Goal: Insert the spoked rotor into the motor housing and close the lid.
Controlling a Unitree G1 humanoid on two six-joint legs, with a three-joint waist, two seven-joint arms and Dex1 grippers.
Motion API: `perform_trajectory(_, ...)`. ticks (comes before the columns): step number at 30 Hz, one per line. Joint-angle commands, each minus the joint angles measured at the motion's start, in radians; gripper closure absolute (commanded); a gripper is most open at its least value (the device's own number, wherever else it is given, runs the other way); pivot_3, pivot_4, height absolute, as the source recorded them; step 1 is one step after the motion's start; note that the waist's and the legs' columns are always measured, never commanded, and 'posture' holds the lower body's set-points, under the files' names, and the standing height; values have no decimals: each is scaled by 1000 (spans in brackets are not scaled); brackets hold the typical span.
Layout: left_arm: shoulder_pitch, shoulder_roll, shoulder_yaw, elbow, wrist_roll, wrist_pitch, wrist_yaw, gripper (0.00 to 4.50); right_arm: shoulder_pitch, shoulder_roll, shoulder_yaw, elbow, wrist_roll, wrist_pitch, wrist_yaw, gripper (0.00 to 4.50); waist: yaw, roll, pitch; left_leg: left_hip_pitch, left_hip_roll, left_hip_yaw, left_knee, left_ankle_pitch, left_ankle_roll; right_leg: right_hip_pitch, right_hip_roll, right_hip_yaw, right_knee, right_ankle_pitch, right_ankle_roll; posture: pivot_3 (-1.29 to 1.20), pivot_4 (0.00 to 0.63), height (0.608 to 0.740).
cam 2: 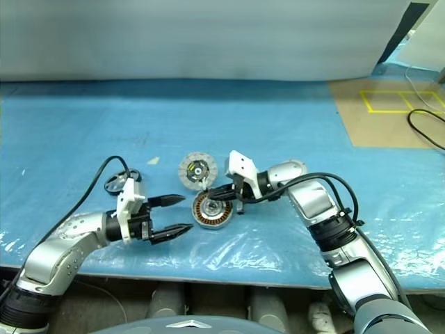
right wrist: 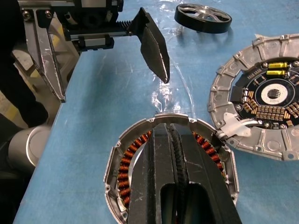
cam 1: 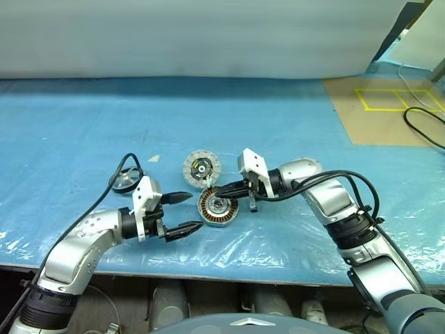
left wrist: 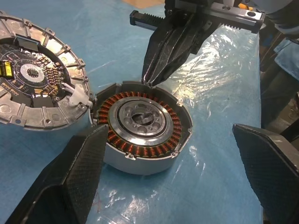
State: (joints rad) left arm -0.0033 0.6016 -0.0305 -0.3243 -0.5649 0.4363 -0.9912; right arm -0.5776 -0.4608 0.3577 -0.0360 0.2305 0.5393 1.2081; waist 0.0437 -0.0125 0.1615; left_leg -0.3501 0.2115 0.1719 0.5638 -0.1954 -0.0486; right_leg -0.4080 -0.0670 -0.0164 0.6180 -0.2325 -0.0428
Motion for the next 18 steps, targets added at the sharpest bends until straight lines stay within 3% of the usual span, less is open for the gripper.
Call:
perform_trajectory(1,-7,0,3,-14,-2,-12,-5,0,-14,19,-10,-25,31,20,-12,4492,0,0,0,0,0,0,0,0,0,0,0,0,0,0,0,0,150,740)
perform_trajectory(11,6,1,2,-28,-3,-7,2,0,44,21,107,139,-119,-171,-37,4492,1,0,0,-1,0,0,0,0,-1,0,0,0,-1,0,0,0,150,740)
perform_trajectory(18,8,0,4,-26,-5,-5,6,0,44,19,114,174,-149,-221,-49,4492,1,0,0,1,0,0,0,0,0,1,0,0,-1,0,0,0,150,740)
